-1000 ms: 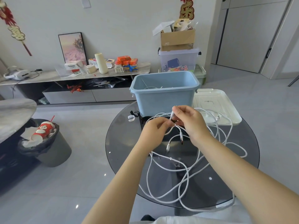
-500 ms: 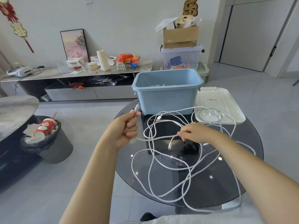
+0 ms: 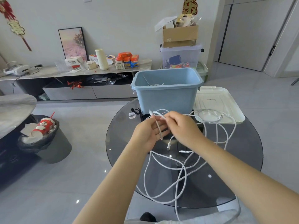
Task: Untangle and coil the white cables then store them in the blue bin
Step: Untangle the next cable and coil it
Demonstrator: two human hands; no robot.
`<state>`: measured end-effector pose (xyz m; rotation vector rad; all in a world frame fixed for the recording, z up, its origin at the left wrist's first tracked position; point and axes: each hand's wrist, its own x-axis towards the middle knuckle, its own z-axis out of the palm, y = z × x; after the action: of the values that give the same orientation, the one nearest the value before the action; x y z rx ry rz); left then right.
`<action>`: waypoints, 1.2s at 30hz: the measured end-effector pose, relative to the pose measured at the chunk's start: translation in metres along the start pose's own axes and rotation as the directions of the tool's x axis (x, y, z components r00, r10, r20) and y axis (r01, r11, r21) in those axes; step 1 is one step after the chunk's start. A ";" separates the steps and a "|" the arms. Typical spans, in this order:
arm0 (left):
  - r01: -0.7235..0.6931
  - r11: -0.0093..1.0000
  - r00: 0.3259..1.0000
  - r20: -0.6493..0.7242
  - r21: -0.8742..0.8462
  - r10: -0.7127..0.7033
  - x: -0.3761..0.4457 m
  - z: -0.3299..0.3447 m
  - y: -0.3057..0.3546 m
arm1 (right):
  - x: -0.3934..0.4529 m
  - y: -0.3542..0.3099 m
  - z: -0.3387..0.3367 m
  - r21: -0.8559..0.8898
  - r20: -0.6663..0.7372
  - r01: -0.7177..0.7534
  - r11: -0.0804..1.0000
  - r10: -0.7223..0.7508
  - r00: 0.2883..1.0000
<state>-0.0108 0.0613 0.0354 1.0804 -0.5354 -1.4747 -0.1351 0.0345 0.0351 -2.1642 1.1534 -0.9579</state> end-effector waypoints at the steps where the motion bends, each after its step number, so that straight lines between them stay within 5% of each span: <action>1: -0.006 0.997 1.000 -0.005 -0.077 0.006 0.001 0.002 0.002 | -0.004 -0.002 0.003 -0.029 0.038 0.070 0.997 -0.069 0.997; 4: -0.013 0.961 1.000 0.017 -0.275 0.019 0.005 -0.001 0.008 | -0.008 0.003 0.007 -0.156 0.092 0.171 0.973 -0.159 0.983; 8: -0.067 0.895 0.998 -0.013 -0.441 0.068 0.007 -0.010 0.015 | -0.001 0.011 -0.001 -0.207 0.119 0.000 0.978 0.025 0.993; 12: -0.118 0.913 0.993 -0.043 -0.391 0.110 0.009 -0.025 0.027 | 0.009 0.031 -0.024 -0.259 0.331 -0.172 0.950 0.255 0.908; 17: -0.094 0.937 0.994 0.023 -0.336 0.108 0.002 -0.044 0.040 | 0.017 0.062 -0.047 0.072 0.431 -0.497 0.865 0.422 0.798; 27: -0.134 0.965 0.990 -0.078 -0.225 0.119 -0.006 -0.074 0.057 | 0.022 0.068 -0.060 0.076 0.505 -0.505 0.860 0.403 0.763; 31: -0.085 0.992 0.996 -0.012 0.089 0.086 -0.011 -0.061 0.050 | 0.022 0.061 -0.051 0.009 0.265 -0.457 0.889 0.439 0.859; 36: -0.041 0.855 0.999 0.001 0.518 0.048 -0.015 -0.027 0.028 | 0.025 0.033 -0.026 0.036 -0.080 -0.346 0.937 0.348 0.934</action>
<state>0.0256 0.0755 0.0508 1.4820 -0.9820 -1.3099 -0.1620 -0.0062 0.0367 -1.8310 1.4981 -0.9033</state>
